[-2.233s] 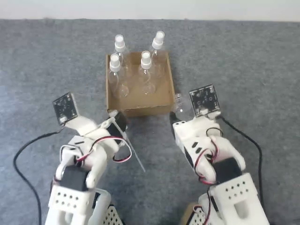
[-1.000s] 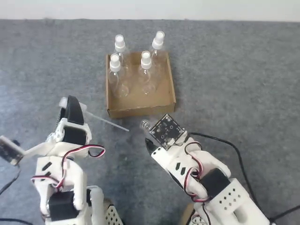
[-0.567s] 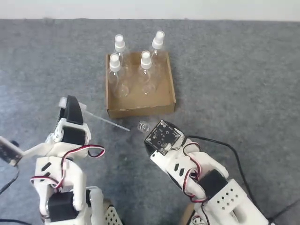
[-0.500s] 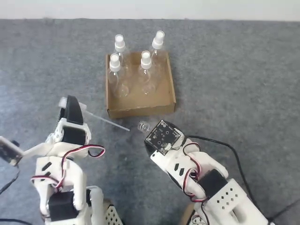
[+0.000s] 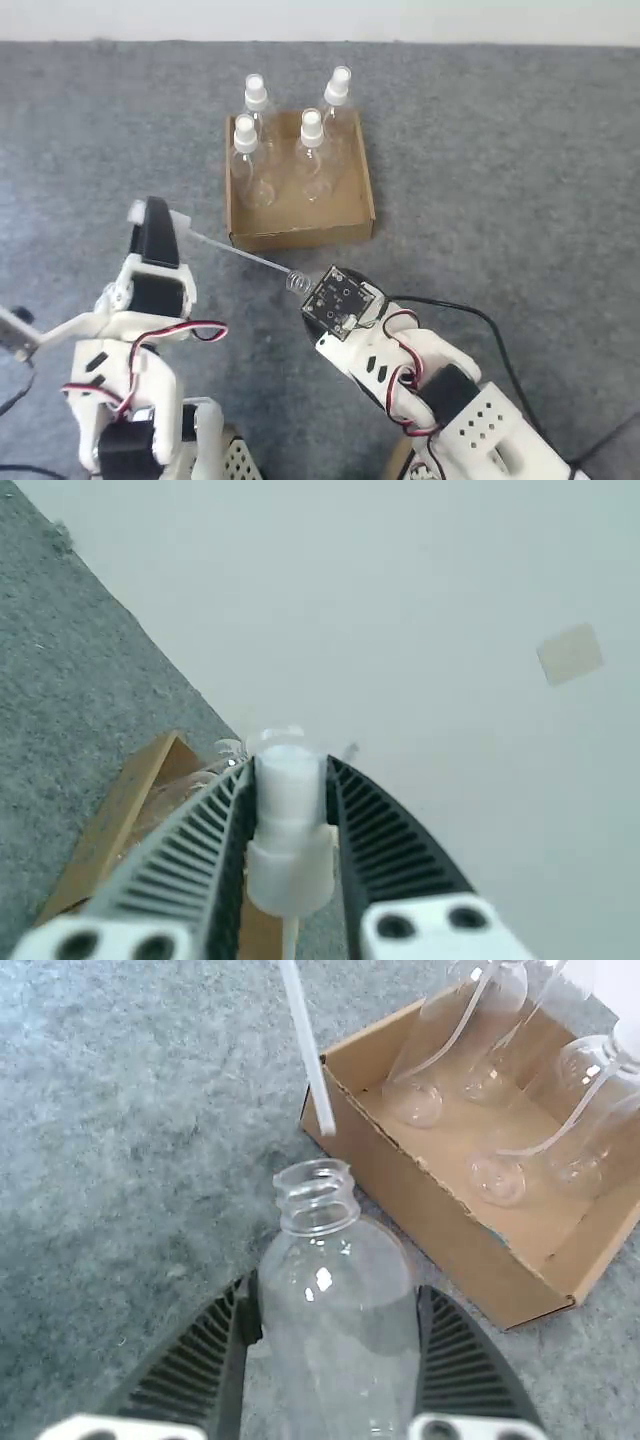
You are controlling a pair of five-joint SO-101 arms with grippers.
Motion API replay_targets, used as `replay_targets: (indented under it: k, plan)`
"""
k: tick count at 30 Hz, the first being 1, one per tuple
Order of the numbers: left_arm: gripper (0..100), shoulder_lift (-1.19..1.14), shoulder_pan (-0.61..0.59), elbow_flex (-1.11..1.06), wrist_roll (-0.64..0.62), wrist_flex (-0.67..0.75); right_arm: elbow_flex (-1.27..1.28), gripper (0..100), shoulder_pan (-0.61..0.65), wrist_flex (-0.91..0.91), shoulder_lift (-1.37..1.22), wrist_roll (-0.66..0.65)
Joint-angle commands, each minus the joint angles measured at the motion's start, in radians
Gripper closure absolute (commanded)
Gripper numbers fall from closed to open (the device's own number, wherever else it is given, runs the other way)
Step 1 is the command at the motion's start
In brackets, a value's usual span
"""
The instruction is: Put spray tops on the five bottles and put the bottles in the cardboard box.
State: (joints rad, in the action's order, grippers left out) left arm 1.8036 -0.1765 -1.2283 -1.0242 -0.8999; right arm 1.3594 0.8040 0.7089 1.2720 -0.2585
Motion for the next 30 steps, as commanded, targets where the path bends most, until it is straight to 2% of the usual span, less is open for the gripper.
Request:
replay_targets:
  k: [1, 14, 24, 30]
  plan:
    - [99, 0.02, 0.034, 0.027, -0.005, 0.026, -0.018, 88.3, 0.007, -0.027, 0.025, -0.012]
    - [99, 0.02, 0.034, 0.018, 0.025, -0.043, -0.021, 88.2, 0.004, -0.027, 0.027, -0.012]
    - [99, 0.02, 0.037, -0.088, 0.071, 0.037, -0.021, 88.2, 0.008, -0.027, 0.027, -0.011]
    - [99, 0.018, 0.101, -0.096, 0.074, 0.023, -0.021, 88.2, 0.008, -0.027, 0.027, -0.011]
